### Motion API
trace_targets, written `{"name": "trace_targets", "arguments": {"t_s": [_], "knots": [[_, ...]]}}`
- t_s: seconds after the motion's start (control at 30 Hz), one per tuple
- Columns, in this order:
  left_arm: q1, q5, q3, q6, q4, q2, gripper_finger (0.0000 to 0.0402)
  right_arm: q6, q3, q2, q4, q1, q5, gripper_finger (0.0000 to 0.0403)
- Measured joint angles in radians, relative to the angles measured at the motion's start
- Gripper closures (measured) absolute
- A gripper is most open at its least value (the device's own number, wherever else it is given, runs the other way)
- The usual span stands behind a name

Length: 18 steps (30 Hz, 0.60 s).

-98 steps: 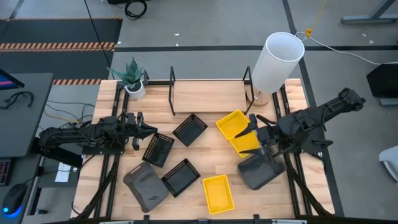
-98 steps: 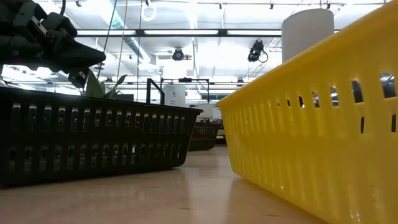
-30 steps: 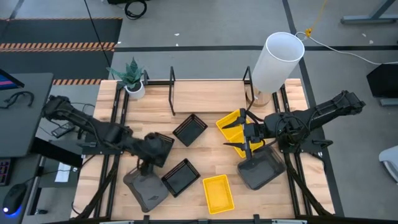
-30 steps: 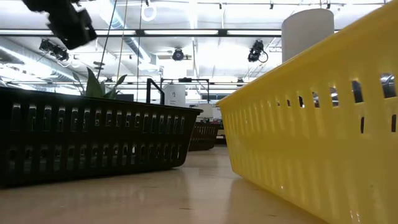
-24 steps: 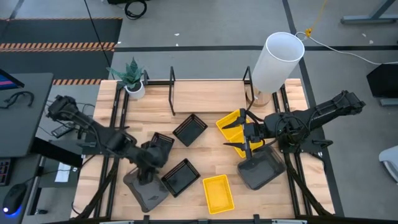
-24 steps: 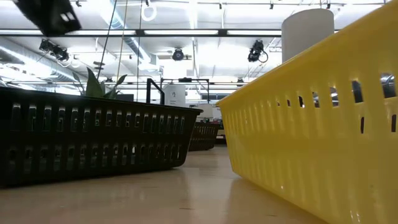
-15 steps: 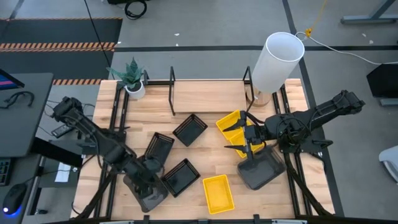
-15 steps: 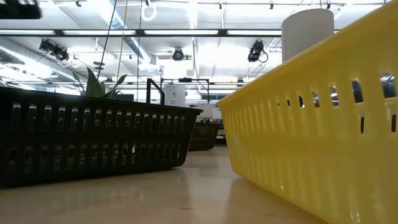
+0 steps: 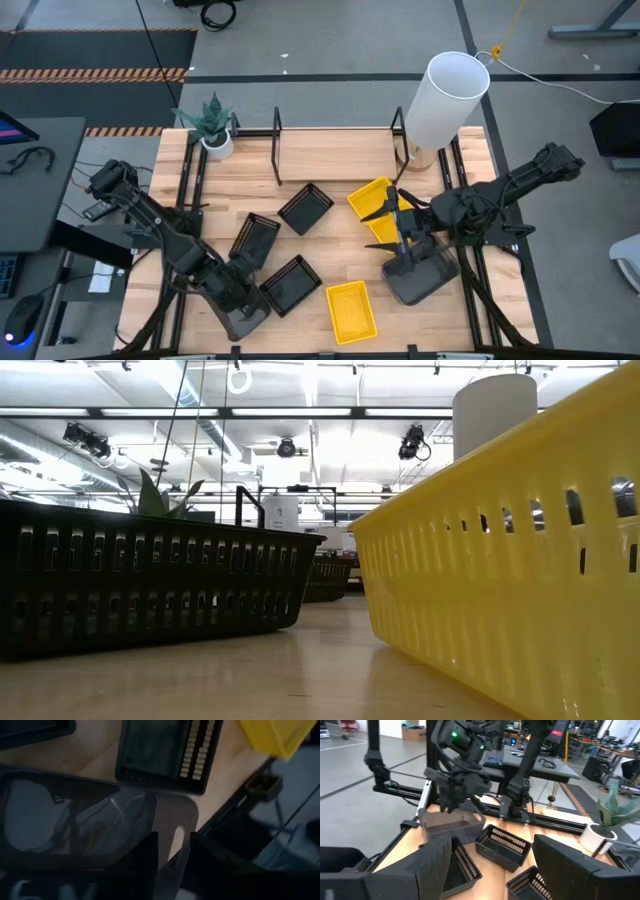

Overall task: Stack baskets on shelf by color
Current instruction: Stack the left black transparent bin on the stacked black transparent bins

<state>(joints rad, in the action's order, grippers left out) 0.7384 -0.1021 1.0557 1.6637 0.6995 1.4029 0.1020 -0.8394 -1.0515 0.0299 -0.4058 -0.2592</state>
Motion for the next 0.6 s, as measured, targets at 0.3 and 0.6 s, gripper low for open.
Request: {"name": "trace_targets", "arguments": {"t_s": [0.3, 0.6], "knots": [[0.072, -0.165, 0.000, 0.162, -0.128, 0.013, 0.0283, 0.015, 0.000, 0.000, 0.000, -0.019, 0.000, 0.0119], [0.109, -0.190, 0.003, 0.188, -0.287, 0.103, 0.0283, 0.032, 0.000, 0.000, 0.005, -0.019, 0.000, 0.0119]]}}
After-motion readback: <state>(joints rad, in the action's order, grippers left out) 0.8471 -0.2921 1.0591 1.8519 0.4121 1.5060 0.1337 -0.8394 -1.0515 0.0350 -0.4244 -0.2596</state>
